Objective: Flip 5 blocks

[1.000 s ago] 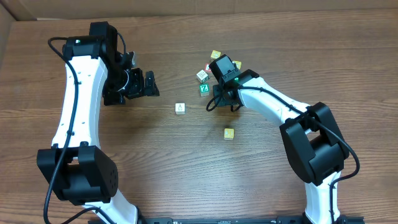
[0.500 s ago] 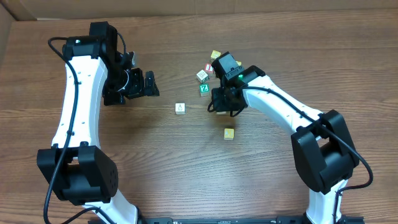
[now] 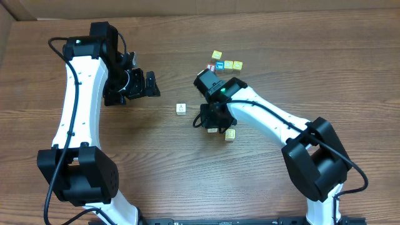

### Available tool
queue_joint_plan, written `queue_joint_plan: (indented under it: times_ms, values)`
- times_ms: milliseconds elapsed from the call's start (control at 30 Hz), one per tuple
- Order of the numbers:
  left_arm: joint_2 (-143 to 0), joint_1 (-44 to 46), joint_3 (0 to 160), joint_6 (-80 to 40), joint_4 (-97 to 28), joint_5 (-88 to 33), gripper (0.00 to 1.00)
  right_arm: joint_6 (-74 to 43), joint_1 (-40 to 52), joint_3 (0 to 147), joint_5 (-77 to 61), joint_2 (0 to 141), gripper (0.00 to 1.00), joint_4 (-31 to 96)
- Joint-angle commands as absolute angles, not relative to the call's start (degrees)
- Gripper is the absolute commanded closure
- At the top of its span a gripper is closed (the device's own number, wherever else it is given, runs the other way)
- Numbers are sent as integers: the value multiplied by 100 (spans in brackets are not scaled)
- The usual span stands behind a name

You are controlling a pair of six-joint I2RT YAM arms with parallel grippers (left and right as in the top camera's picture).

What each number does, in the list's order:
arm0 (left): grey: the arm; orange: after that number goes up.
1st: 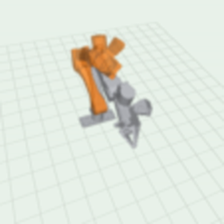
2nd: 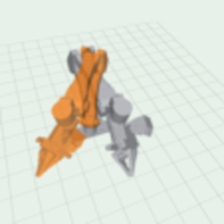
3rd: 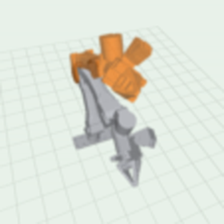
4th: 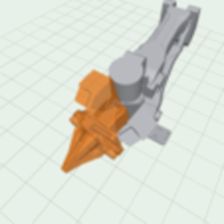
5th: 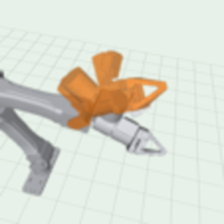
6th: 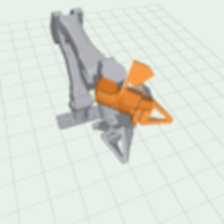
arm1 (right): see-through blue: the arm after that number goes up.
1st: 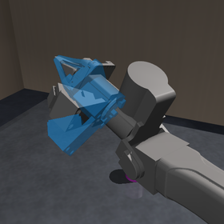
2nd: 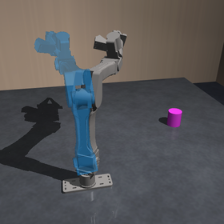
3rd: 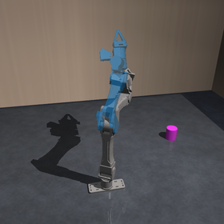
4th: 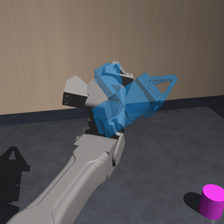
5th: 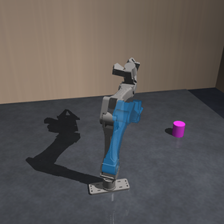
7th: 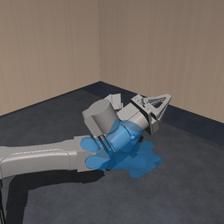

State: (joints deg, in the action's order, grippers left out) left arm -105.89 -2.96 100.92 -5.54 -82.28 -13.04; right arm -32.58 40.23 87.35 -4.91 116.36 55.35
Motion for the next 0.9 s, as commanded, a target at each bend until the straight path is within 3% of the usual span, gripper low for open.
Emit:
queue_joint_plan:
  times_ms: [0, 867]
  values:
    - [-10661, -259, 10239, -532, -8221, -1306, 0, -3629, 4128, 8774, -200, 11454, 72, 5568]
    - [-10661, -259, 10239, -532, -8224, -1306, 0, -4058, 4569, 8512, 534, 11467, 70, 5655]
